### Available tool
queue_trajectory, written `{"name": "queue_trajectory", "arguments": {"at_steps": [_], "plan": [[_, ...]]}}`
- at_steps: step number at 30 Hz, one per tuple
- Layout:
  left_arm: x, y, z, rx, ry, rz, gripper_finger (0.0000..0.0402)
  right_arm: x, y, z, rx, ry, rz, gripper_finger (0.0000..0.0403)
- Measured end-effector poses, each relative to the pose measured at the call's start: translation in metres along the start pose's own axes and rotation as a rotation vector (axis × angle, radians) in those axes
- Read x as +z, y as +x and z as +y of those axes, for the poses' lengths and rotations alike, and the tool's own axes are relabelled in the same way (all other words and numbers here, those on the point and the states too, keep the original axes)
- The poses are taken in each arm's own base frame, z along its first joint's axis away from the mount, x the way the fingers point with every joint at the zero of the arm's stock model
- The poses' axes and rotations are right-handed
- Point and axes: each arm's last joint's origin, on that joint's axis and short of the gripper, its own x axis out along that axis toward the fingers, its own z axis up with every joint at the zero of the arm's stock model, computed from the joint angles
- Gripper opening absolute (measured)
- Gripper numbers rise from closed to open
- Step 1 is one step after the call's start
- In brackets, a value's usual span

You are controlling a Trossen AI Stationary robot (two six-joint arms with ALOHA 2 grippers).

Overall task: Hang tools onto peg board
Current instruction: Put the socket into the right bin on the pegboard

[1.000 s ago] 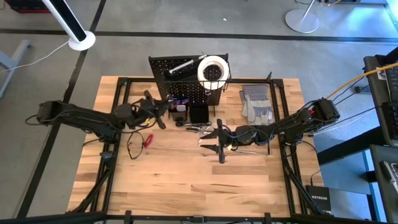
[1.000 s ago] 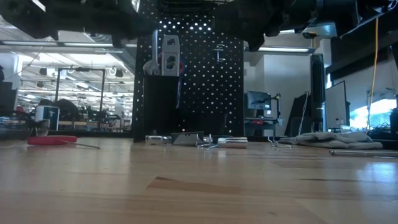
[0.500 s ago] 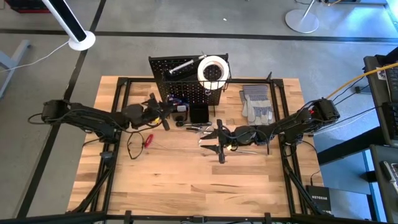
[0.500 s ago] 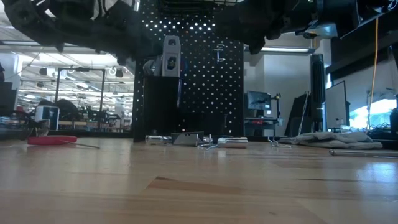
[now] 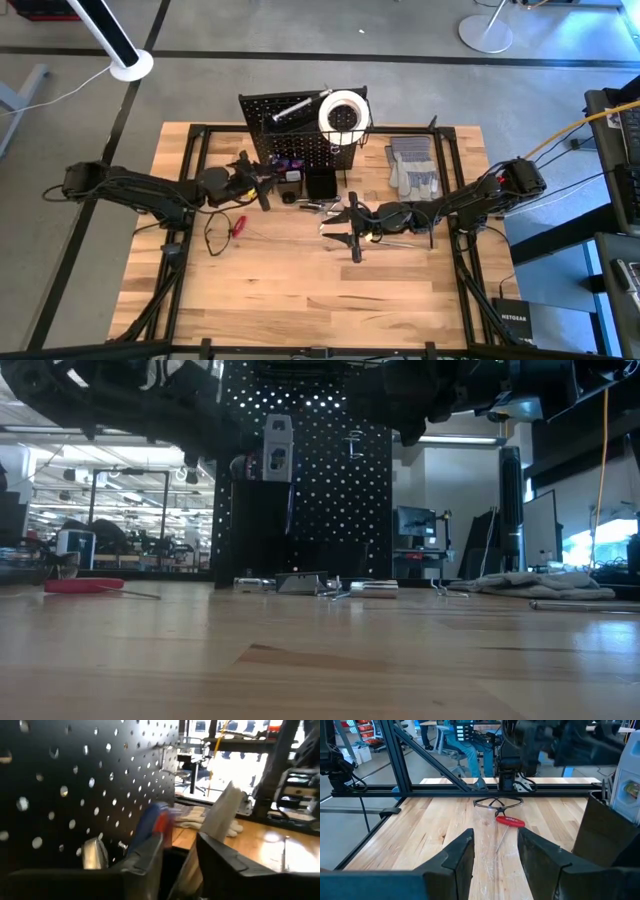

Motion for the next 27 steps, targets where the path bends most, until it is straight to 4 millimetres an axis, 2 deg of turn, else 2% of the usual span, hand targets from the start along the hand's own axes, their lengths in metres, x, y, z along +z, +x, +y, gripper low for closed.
{"name": "queue_trajectory", "arguments": {"at_steps": [6,10,13,17,22,27], "plan": [[0.026,-0.017,-0.004,-0.045,0.055,0.053,0.0156,0.000,0.000,0.000,0.000,0.000,0.001,0.0152],[0.045,-0.033,-0.011,-0.128,0.109,0.115,0.0161,0.000,0.000,0.000,0.000,0.000,0.001,0.0152],[0.051,-0.044,-0.019,-0.224,0.098,0.170,0.0157,0.000,0.000,0.000,0.000,0.000,0.000,0.0152],[0.041,-0.051,-0.034,-0.329,0.042,0.264,0.0152,0.001,0.000,0.000,0.001,0.010,-0.008,0.0152],[0.018,-0.051,-0.059,-0.388,-0.013,0.422,0.0147,0.000,0.000,-0.001,-0.002,0.029,0.003,0.0153],[-0.004,-0.044,-0.086,-0.425,-0.035,0.483,0.0147,-0.007,0.001,-0.008,-0.032,0.095,0.082,0.0196]]}}
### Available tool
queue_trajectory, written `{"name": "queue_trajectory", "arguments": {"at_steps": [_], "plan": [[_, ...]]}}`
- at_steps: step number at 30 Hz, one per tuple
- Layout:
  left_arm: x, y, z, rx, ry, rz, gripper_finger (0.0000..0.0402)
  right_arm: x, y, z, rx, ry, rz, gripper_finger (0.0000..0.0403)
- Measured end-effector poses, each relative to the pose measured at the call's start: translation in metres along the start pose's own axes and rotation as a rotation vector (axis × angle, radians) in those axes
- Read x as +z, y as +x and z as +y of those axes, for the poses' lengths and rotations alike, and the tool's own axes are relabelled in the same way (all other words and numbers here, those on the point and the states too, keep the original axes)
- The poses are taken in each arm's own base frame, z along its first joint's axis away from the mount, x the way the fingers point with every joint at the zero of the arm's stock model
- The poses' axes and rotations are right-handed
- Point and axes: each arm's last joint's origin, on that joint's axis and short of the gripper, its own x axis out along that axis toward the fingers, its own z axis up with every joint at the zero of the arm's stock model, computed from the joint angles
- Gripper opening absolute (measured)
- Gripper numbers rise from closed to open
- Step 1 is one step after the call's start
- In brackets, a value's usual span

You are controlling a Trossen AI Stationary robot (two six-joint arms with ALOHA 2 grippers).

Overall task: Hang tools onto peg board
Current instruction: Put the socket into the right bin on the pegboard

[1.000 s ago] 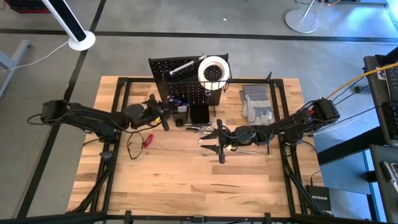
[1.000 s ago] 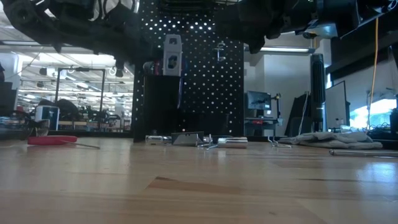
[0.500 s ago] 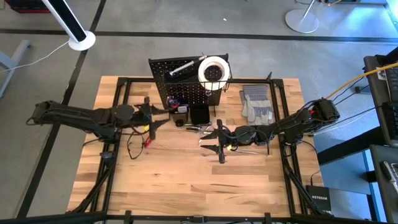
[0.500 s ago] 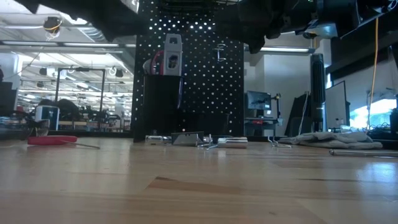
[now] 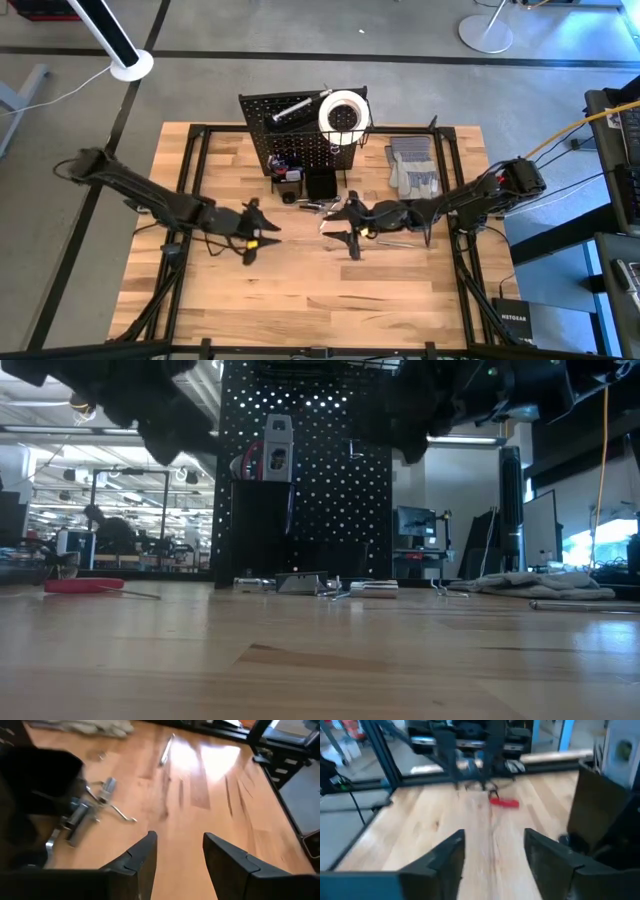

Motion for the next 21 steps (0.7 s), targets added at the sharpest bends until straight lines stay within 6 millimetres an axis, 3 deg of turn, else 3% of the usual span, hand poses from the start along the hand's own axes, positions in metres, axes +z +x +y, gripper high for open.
{"name": "queue_trajectory", "arguments": {"at_steps": [8,14,21], "plan": [[-0.025,0.035,-0.013,0.003,-0.055,0.080,0.0147,0.006,0.006,-0.001,-0.013,-0.079,0.329,0.0281],[-0.040,0.051,-0.018,0.008,-0.095,0.118,0.0147,0.003,-0.002,-0.003,-0.043,-0.127,0.588,0.0289],[-0.048,0.061,-0.019,0.021,-0.100,0.128,0.0147,-0.024,-0.007,-0.016,-0.085,-0.145,0.612,0.0289]]}}
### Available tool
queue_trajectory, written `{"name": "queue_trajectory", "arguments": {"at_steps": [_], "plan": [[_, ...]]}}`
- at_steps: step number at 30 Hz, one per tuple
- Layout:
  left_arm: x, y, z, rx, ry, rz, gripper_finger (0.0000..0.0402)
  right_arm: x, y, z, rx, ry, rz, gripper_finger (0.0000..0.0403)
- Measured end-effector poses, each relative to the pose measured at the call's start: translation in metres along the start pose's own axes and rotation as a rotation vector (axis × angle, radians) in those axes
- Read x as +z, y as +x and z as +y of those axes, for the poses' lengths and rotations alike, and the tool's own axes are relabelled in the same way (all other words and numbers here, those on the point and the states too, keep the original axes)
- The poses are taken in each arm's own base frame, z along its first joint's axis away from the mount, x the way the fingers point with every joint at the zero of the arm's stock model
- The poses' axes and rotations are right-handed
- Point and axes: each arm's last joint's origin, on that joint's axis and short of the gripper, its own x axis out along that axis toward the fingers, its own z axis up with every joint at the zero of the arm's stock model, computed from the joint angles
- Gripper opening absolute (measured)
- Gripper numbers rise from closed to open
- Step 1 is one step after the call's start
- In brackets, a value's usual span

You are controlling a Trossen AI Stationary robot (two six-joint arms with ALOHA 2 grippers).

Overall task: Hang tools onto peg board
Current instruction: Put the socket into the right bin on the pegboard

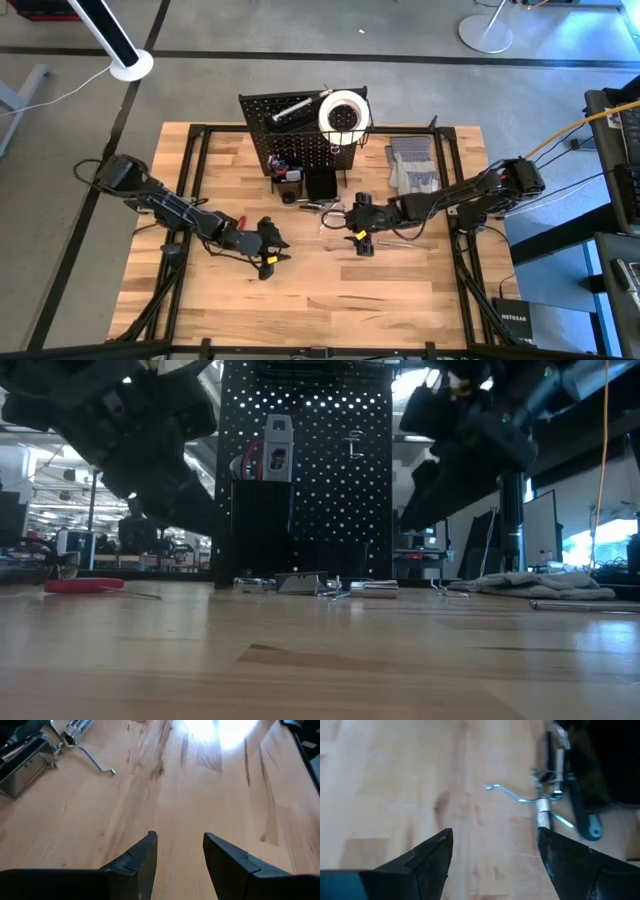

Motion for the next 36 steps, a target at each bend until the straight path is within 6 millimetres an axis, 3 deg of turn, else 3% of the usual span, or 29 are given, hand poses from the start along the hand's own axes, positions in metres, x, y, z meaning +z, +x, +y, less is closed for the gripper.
{"name": "queue_trajectory", "arguments": {"at_steps": [12,17,25,36], "plan": [[0.002,0.000,0.002,0.069,-0.035,-0.051,0.0147,-0.022,0.018,-0.033,-0.048,0.064,-0.075,0.0289],[0.003,0.002,0.001,0.069,0.001,-0.076,0.0147,-0.028,0.037,-0.038,-0.060,0.076,-0.112,0.0278],[0.003,0.002,0.001,0.074,0.001,-0.082,0.0147,-0.044,0.066,-0.036,-0.081,0.055,-0.052,0.0209],[0.004,0.002,0.000,0.078,-0.001,-0.091,0.0147,-0.044,0.068,-0.036,-0.099,0.078,-0.053,0.0099]]}}
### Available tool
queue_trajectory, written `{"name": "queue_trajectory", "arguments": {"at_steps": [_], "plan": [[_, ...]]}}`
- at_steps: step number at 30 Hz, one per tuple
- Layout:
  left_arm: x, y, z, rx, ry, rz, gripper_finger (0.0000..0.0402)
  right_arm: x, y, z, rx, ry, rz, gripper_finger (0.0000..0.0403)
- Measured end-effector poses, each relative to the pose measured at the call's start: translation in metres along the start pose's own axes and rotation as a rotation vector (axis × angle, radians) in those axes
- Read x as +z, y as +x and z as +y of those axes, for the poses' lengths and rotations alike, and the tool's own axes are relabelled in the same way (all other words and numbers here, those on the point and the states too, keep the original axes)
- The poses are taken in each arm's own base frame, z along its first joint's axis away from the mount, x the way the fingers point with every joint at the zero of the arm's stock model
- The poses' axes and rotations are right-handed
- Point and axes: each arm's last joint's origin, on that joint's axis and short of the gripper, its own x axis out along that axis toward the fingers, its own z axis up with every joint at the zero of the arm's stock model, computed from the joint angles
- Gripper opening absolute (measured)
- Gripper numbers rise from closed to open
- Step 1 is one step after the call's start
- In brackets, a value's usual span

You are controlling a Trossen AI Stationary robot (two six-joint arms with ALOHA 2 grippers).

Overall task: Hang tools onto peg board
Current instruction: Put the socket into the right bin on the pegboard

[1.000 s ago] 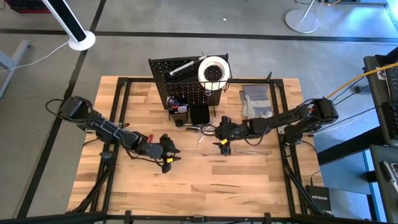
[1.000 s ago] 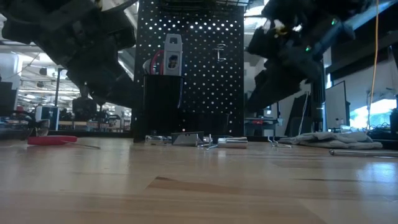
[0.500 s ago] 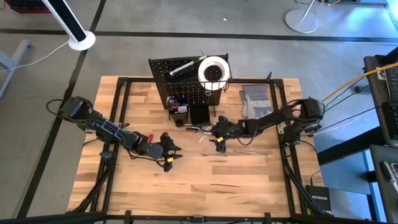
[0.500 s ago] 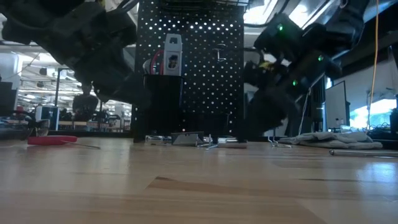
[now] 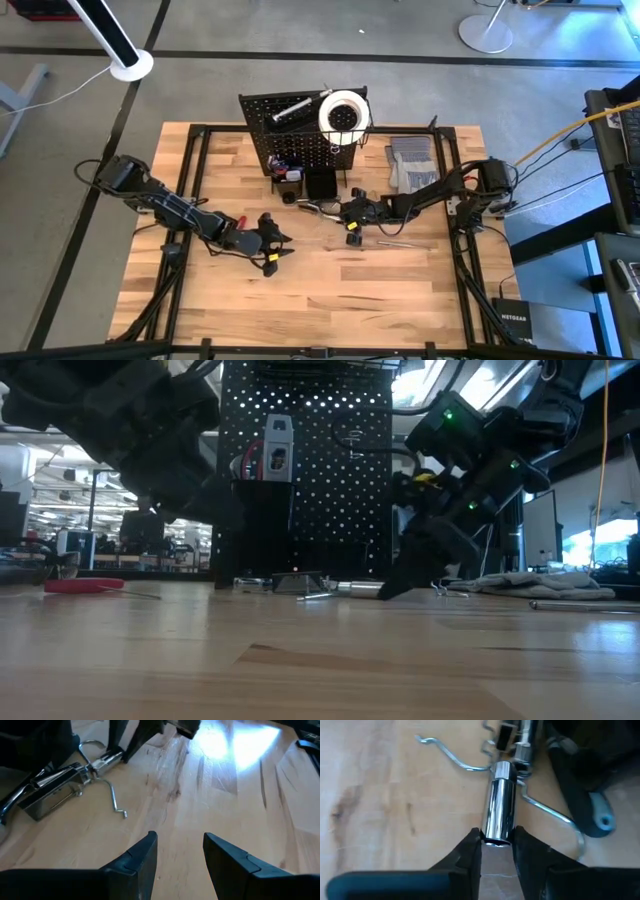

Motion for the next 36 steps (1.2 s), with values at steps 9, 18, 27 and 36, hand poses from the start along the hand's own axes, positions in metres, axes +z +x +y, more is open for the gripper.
{"name": "queue_trajectory", "arguments": {"at_steps": [9,18,27,36], "plan": [[0.002,0.000,-0.001,-0.011,-0.011,-0.020,0.0147,0.000,0.000,-0.001,-0.021,0.028,0.003,0.0091],[0.002,0.000,-0.001,-0.010,-0.009,-0.019,0.0147,0.010,-0.018,0.021,0.046,0.015,-0.055,0.0091],[0.002,0.000,-0.001,-0.011,-0.064,-0.019,0.0147,0.009,-0.031,0.056,0.142,0.003,-0.084,0.0091],[0.002,0.000,-0.001,-0.012,-0.206,-0.018,0.0179,0.010,-0.037,0.071,0.125,-0.010,-0.132,0.0090]]}}
